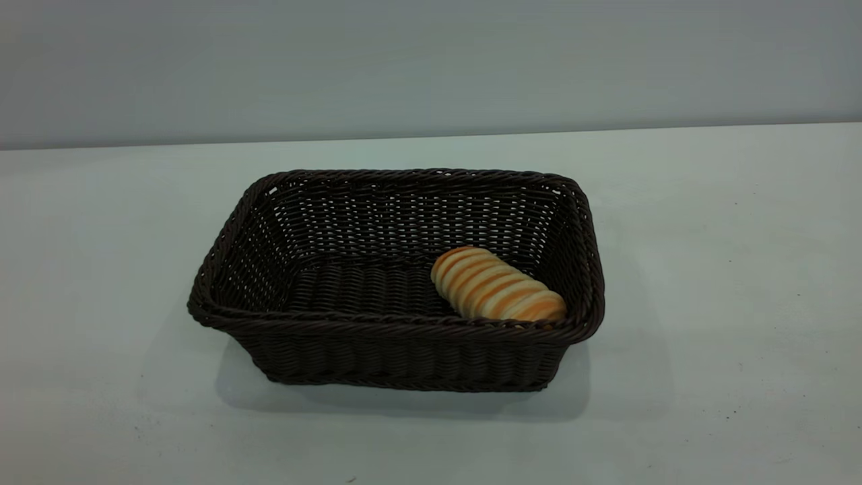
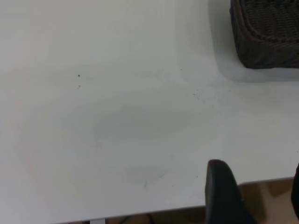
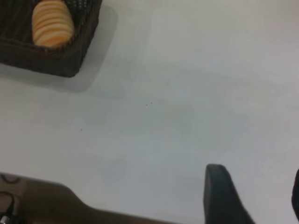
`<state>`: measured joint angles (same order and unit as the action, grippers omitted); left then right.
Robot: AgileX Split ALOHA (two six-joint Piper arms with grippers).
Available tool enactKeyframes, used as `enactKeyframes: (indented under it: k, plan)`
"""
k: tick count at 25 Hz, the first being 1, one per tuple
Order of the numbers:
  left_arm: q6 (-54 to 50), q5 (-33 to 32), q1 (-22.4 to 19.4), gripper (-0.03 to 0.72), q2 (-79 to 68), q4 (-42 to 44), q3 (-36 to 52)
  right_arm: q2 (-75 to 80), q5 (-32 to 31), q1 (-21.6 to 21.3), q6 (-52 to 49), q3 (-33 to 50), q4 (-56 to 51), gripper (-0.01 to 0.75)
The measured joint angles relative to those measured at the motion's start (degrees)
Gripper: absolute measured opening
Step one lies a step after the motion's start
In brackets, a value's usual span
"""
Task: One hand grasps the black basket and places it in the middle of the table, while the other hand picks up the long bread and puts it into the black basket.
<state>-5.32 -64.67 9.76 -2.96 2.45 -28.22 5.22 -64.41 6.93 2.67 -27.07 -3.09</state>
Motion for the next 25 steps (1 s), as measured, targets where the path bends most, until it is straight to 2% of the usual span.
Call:
enactKeyframes:
  k: [17, 25]
  plan:
    - [0.0, -0.1, -0.1, 0.422, 0.2, 0.0, 0.0, -0.1, 0.1, 0.0, -0.5, 0.0, 0.4, 0.348]
    - [0.0, -0.4, -6.6, 0.422, 4.1, 0.0, 0.0, -0.1, 0.1, -1.3, -0.5, 0.0, 0.4, 0.348]
